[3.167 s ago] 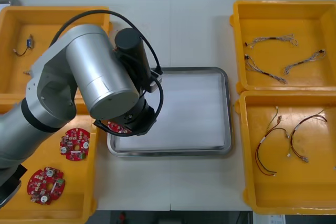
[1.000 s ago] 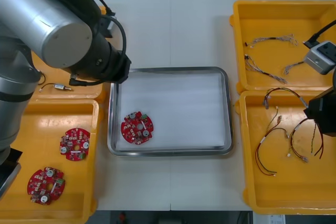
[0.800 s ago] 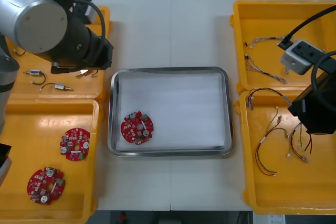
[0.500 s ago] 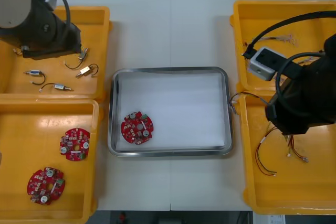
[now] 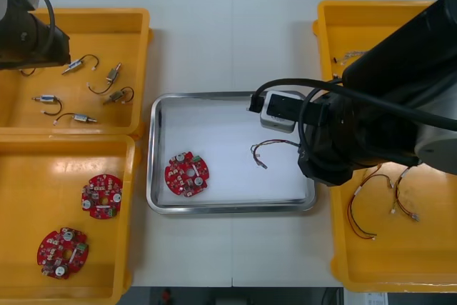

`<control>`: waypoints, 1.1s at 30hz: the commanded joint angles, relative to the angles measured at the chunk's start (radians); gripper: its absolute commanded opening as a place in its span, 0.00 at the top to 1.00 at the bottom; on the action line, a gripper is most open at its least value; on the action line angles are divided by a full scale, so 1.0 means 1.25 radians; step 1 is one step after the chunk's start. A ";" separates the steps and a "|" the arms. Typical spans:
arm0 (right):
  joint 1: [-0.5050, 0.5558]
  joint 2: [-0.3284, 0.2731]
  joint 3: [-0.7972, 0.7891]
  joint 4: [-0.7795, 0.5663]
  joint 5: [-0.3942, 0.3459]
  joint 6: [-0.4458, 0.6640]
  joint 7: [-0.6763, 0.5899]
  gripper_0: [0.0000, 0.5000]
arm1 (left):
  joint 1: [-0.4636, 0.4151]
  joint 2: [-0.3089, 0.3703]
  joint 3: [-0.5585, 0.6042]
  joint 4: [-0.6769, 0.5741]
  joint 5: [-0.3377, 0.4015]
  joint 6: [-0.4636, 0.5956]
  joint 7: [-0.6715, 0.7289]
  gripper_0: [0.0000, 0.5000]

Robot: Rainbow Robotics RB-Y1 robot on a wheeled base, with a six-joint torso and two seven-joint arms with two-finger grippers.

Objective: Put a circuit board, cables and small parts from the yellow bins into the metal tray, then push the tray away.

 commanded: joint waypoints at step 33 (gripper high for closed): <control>-0.046 0.155 0.337 0.308 0.278 -0.259 0.309 1.00 | -0.123 0.031 0.037 0.455 -0.047 -0.472 -0.211 0.00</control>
